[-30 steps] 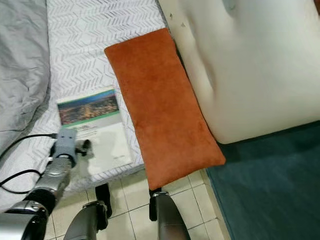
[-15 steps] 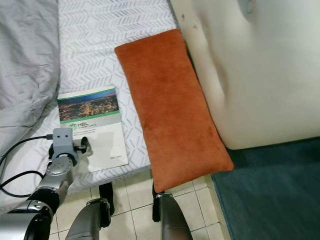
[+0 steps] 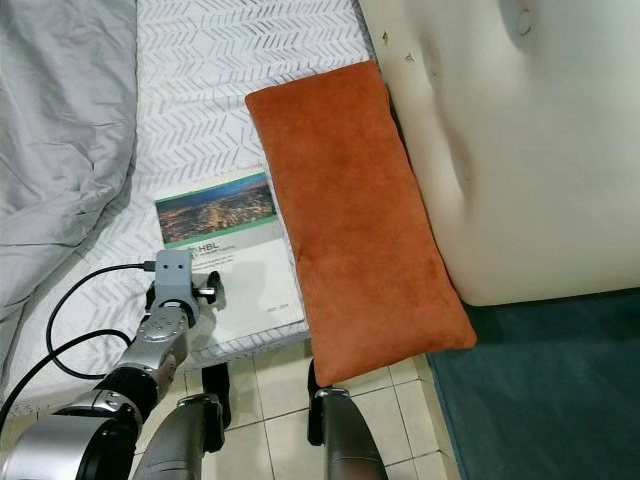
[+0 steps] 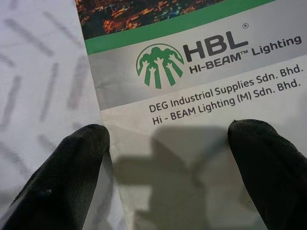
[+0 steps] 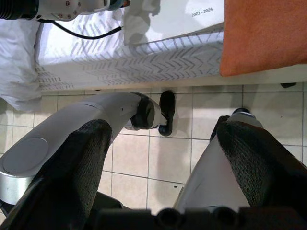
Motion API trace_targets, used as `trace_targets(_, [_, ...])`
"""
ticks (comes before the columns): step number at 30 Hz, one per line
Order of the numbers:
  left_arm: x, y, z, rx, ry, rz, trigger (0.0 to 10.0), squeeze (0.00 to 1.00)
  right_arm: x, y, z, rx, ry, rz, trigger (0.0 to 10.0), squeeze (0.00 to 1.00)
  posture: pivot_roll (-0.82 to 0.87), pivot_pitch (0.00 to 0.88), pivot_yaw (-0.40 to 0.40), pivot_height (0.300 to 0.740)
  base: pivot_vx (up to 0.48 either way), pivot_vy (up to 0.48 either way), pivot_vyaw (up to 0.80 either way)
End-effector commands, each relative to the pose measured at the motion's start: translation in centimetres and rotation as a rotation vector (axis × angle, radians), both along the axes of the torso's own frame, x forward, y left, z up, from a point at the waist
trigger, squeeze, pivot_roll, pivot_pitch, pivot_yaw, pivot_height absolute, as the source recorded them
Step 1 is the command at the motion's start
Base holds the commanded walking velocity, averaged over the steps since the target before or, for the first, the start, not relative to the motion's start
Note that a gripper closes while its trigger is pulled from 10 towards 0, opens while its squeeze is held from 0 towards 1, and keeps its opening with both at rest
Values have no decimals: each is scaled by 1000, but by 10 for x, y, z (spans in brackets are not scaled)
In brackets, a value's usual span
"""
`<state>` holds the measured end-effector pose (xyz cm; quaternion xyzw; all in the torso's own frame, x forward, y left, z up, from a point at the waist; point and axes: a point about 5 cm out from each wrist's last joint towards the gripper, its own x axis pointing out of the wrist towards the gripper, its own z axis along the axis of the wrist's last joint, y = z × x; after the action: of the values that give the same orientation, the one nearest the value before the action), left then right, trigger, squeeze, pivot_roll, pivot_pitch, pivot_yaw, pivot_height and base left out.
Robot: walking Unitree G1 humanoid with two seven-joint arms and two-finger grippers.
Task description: Clean up the room
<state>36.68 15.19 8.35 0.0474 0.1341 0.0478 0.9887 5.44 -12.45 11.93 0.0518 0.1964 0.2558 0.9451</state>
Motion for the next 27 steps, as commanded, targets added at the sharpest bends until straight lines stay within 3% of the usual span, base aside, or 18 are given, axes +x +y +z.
trace_targets(1, [-22, -13, -37, 21, 170, -67, 10000, 0, -11, 2, -10, -6, 87, 20, 10000, 0, -408, 705, -133, 740, 0, 0, 0])
trace_targets(4, [-21, -6, -36, 48, 166, -63, 10000, 0, -12, 1, -11, -9, 89, 18, 10000, 0, -396, 706, -125, 740, 0, 0, 0])
trace_targets(8, [-20, 0, -34, 23, 158, -25, 10000, 0, -11, 1, -13, -9, 90, 18, 10000, 0, -376, 707, -117, 740, 0, 0, 0])
trace_targets(10, [-18, -2, -31, -23, 137, 16, 10000, 0, -10, 0, -15, -8, 90, 19, 10000, 0, -362, 709, -115, 740, 0, 0, 0])
trace_targets(14, [-9, -13, -12, -60, -3, 51, 10000, 0, -8, -1, -25, -6, 95, 26, 10000, 0, -318, 666, -98, 740, 0, 0, 0])
trace_targets(20, [-12, -18, -11, -74, -52, 32, 10000, 0, -1, -1, -40, -2, 97, 53, 10000, 0, -263, 613, -80, 740, 0, 0, 0])
trace_targets(27, [-15, -9, -6, -43, -124, -62, 10000, 0, 49, -5, -72, -10, 22, 49, 10000, 0, -154, 391, -29, 740, 0, 0, 0])
